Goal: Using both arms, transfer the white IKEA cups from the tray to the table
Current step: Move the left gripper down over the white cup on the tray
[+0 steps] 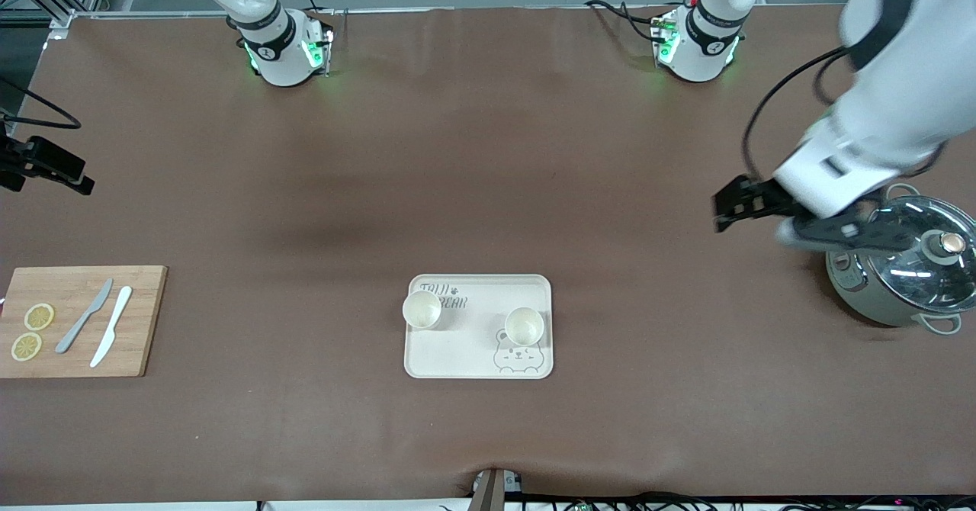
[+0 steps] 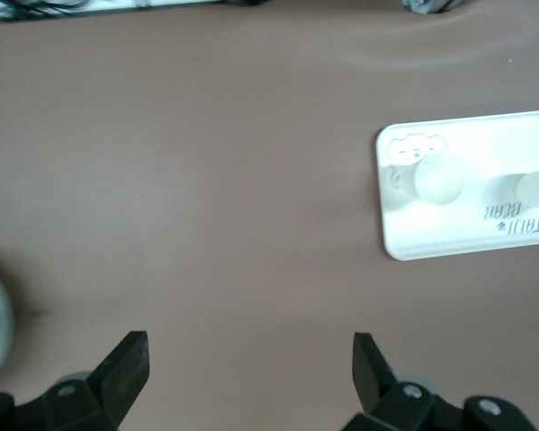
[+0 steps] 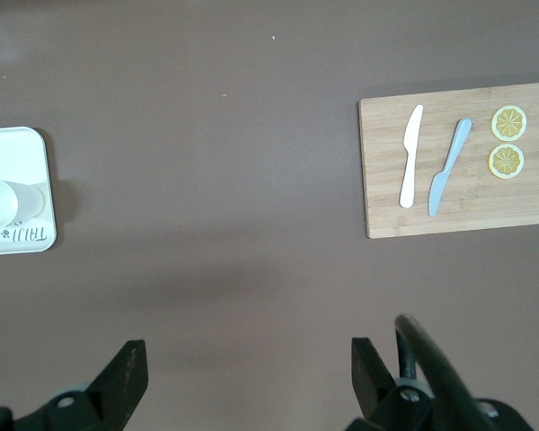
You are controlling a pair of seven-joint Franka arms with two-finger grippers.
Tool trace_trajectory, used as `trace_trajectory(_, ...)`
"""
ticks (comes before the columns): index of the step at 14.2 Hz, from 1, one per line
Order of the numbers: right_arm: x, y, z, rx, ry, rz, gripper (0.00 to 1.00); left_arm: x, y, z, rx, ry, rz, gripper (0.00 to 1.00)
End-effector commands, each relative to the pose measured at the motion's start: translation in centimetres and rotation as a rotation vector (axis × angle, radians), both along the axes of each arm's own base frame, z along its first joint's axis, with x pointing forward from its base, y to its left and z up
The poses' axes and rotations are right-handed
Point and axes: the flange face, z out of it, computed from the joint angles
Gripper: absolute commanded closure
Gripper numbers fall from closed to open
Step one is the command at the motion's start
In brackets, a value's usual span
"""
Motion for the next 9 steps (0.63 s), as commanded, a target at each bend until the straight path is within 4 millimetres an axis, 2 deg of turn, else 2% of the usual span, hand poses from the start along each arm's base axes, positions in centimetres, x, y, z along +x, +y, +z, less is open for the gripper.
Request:
trace_trajectory(1, 0.0, 0.1, 0.3, -0.015, 0.004, 0.008, 0.0, 3.4, -6.4, -6.3, -0.015, -0.003, 0.047, 0.0)
trace_trajectory(3, 0.0, 0.1, 0.4, -0.015, 0.002, 0.009, 0.0, 5.6, -9.9, -10.7, -0.021, -0.002, 0.048, 0.0)
trace_trajectory(6, 0.0, 0.0, 0.3, -0.015, 0.004, 0.008, 0.0, 6.1, -13.2, -15.3, -0.027, -0.012, 0.045, 0.0)
trace_trajectory(8, 0.1, 0.0, 0.3, -0.015, 0.004, 0.008, 0.0, 6.2, -15.0, -19.6, 0.055, -0.049, 0.103, 0.0)
trace_trajectory(9, 0.1, 0.1, 0.2, -0.015, 0.005, 0.009, 0.0, 5.9, -16.4, -20.3, 0.073, -0.094, 0.154, 0.0)
